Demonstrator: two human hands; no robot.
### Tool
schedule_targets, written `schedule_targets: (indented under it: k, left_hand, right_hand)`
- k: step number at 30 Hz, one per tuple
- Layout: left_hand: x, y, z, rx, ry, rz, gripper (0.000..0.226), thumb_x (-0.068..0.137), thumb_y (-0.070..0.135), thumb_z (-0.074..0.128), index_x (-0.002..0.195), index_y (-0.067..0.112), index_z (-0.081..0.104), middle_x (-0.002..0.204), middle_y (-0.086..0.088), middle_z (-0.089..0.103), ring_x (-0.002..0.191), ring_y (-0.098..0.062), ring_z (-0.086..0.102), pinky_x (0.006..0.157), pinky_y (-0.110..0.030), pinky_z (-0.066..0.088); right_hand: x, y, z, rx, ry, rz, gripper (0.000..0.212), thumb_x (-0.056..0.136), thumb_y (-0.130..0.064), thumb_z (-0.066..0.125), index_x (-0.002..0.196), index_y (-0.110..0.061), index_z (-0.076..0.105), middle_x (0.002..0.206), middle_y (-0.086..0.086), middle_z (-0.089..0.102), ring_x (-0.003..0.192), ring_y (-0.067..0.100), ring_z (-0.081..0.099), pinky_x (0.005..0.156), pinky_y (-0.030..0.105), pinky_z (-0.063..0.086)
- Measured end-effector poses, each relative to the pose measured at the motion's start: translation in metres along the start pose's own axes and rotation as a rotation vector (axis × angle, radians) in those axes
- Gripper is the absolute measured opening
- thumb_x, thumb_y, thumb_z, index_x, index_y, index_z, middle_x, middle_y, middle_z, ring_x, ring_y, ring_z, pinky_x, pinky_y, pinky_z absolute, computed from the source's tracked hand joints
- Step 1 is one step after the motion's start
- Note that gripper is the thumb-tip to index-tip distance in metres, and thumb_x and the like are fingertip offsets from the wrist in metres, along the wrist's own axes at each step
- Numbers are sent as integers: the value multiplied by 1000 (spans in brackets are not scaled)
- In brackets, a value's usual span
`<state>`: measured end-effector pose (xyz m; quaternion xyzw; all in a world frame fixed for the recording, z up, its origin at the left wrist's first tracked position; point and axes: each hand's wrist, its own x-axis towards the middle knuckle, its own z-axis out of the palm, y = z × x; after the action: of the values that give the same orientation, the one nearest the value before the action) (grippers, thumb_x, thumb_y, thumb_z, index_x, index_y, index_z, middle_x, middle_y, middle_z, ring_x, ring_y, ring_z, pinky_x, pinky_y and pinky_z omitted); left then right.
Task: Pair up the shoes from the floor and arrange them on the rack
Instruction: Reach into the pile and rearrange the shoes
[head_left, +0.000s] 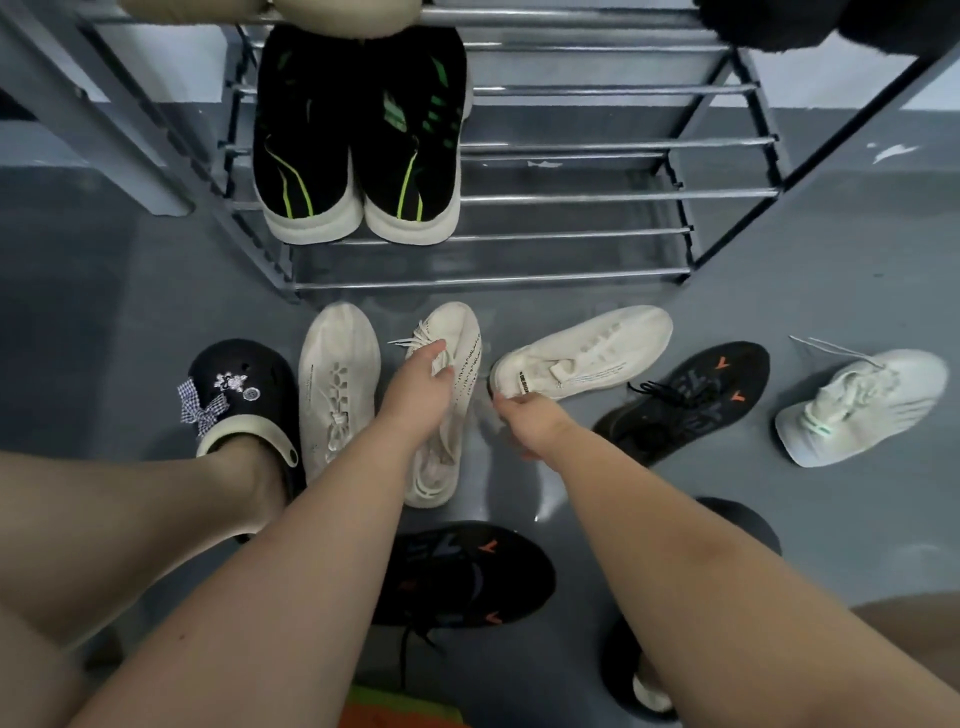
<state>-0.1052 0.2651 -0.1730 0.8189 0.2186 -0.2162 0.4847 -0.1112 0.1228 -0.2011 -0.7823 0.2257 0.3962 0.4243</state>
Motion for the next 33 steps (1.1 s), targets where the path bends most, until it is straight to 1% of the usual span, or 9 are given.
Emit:
schedule_targets:
  k: [3,5,13,16,21,25,29,31,33]
  left_hand:
    - [1,9,12,23,-62,43,45,97,15,45,142,17,41,145,-4,44,130,-20,45,110,-28,32]
    - [2,11,21,78,-104,69,45,96,16,45,141,17,41,146,-4,44,131,-22,46,111,-32,32]
    - [15,17,54,338,-230,129,51,95,16,47,144,16,35,148,-7,38,137,-23,36,115,-34,26]
    - [26,21,63,420,-236,115,57,95,16,46,148,15,25,152,-11,30,140,-25,30,114,-32,22]
    - [37,25,73,462,-241,-6,64,95,23,48,150,14,17,154,-14,22,142,-29,22,115,-35,19]
    - [40,28,69,364,-218,-39,50,88,26,56,135,14,46,136,-15,46,125,-31,46,109,-40,35]
    - [34,32,65,193,-183,-9,42,89,21,58,129,17,45,132,-6,46,122,-23,47,106,-31,35]
    - [29,37,64,121,-210,4,36,90,20,57,124,18,44,125,-4,51,116,-23,51,100,-31,41]
    - [21,40,61,64,-241,18,31,89,21,60,115,23,44,119,-5,53,112,-25,54,99,-42,46]
  right_hand:
    - [-5,14,-17,18,23,20,50,98,-42,40,131,-7,52,105,1,43,97,15,38,85,29,32]
    - [-3,21,-26,34,33,29,49,101,-36,35,137,-5,45,107,2,36,100,13,33,86,27,28]
    - [19,31,-47,355,126,189,51,97,-38,46,131,0,50,104,7,48,95,21,47,86,34,45]
    - [27,26,-49,477,136,211,54,94,-39,49,133,-2,48,103,4,49,100,21,47,103,36,42]
    - [31,18,-52,738,41,295,25,94,-38,53,98,-13,56,81,5,53,64,19,49,71,35,50]
    - [30,17,-52,834,15,302,37,92,-37,56,119,-11,58,107,8,61,83,20,54,75,31,46]
    - [24,20,-54,894,31,302,26,86,-38,65,100,-17,58,75,-2,59,59,11,51,66,25,48]
    - [17,21,-54,877,19,273,31,82,-42,69,100,-17,61,74,-2,60,63,12,53,79,31,50]
    - [9,21,-53,865,-9,242,42,80,-45,70,110,-17,64,86,-1,66,78,16,61,84,37,52]
